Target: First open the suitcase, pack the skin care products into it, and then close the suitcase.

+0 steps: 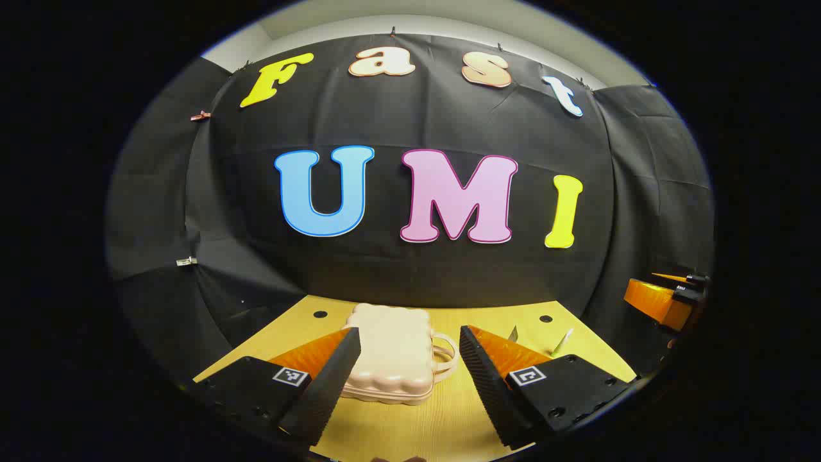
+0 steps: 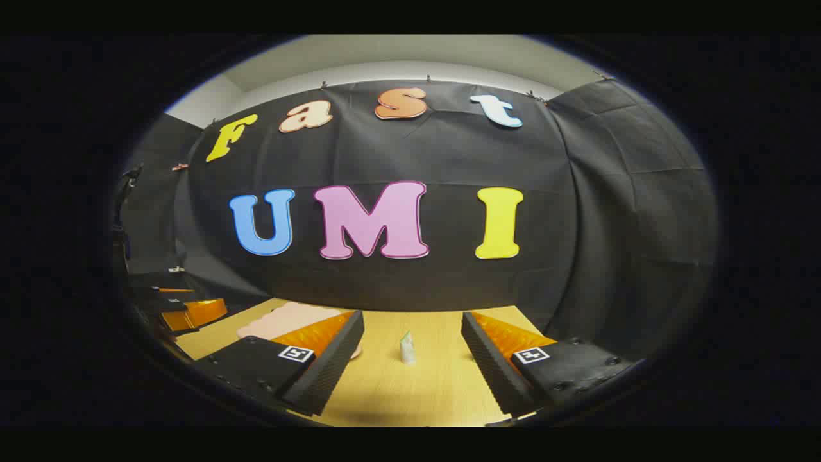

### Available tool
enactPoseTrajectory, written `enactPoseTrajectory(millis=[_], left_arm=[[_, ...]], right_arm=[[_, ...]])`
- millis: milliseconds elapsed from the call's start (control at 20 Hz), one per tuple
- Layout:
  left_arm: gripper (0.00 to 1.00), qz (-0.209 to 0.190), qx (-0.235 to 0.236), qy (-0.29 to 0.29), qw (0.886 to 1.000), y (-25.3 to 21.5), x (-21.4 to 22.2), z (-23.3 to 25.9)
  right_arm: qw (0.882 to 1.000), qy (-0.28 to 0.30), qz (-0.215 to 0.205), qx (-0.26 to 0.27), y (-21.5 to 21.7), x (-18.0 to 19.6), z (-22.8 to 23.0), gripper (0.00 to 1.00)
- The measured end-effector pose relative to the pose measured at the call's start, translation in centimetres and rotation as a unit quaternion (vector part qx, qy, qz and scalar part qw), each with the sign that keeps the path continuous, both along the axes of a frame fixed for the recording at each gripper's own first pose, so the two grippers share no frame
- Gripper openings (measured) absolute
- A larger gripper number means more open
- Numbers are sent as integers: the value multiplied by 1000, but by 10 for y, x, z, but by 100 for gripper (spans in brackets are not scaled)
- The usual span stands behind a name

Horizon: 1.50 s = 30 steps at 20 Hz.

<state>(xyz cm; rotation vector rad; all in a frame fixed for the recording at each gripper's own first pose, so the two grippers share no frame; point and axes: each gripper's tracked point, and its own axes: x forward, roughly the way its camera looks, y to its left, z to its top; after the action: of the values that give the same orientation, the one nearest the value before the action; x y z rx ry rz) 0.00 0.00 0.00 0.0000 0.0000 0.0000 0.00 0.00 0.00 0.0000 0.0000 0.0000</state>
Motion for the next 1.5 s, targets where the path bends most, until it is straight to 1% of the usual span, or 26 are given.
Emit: enactPoseTrajectory(millis=[200, 350, 400, 450, 650, 700, 750, 850, 1100, 1200, 1300, 1500], left_arm=[[98, -3, 5, 1, 1000, -7, 4, -2], [98, -4, 4, 2, 1000, -11, 6, -2], [98, -2, 2, 5, 1000, -11, 7, -4], [98, -1, 1, 9, 1000, -10, 8, -6], [98, -1, -13, 12, 1000, -10, 8, -6], [97, 1, -11, 10, 1000, -10, 10, -4], [98, 1, -7, 9, 1000, -9, 11, -5], [98, -2, -2, 8, 1000, -11, 11, -5], [98, -15, -8, 14, 1000, -21, 21, -7], [98, -24, -8, 22, 999, -30, 34, -6], [98, -35, -4, 29, 999, -43, 55, -7], [98, -67, 6, 65, 996, -82, 119, -32]], right_arm=[[1000, 7, -5, -3, -9, 3, -4, 97], [1000, 0, -10, -1, -15, 5, 0, 97], [1000, 1, -11, -1, -16, 6, -2, 100], [1000, 3, -12, 0, -17, 7, -2, 97], [1000, 10, -14, 1, -17, 10, -6, 96], [1000, 8, -13, -2, -16, 11, -5, 92], [1000, 8, -11, -1, -14, 13, -4, 96], [1000, 7, -7, 1, -12, 14, -4, 96], [1000, 6, -5, -4, -15, 21, -4, 96], [1000, -1, -11, -5, -25, 27, 2, 96], [1000, -7, -17, -4, -33, 37, 7, 96], [1000, -16, -15, -1, -50, 61, 11, 96]])
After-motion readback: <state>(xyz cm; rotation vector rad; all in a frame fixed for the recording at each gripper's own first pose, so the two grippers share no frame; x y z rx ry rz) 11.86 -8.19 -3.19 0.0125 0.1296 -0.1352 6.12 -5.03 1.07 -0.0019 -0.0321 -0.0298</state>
